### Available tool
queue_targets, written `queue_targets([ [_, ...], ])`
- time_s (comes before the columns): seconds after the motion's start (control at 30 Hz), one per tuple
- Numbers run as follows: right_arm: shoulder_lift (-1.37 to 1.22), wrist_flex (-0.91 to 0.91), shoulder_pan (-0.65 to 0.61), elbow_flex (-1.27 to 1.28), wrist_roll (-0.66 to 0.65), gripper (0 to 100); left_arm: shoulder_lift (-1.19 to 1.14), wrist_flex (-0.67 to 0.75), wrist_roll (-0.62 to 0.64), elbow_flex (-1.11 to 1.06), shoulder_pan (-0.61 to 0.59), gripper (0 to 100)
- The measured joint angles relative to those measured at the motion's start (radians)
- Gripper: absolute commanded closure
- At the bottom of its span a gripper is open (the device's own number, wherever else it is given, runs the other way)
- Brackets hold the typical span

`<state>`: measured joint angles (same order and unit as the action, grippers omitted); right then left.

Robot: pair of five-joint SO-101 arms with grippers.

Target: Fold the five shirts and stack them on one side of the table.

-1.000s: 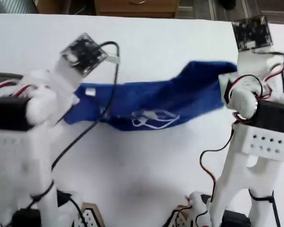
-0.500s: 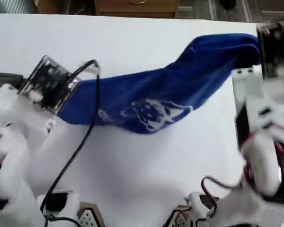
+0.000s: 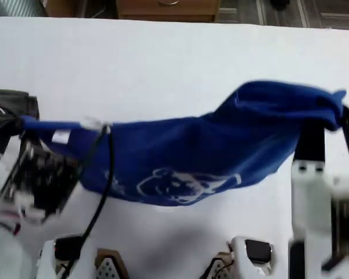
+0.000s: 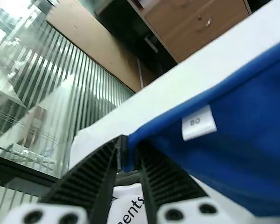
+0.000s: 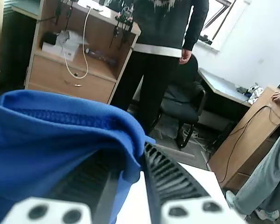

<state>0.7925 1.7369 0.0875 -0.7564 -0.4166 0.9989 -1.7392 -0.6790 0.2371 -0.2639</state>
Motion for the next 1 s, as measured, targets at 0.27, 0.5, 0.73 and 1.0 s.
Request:
queue_targets([
  [0.27, 0.133, 0.006, 0.0, -0.015, 0.0, 97.9, 0.081, 0.0, 0.0, 0.006, 0.0, 97],
  [0.5, 0.218, 0.009, 0.068, -0.018, 0.0, 97.9, 0.104, 0.0, 0.0, 0.006, -0.003, 97],
  [0.73, 0.216, 0.009, 0.078, 0.048, 0.0, 97.9, 0.104, 0.0, 0.0, 0.006, -0.002, 97],
  [1.0, 0.044, -0.245, 0.069, 0.377, 0.0, 97.9, -0.123, 0.161, 0.0, -0.1, 0.0, 97],
])
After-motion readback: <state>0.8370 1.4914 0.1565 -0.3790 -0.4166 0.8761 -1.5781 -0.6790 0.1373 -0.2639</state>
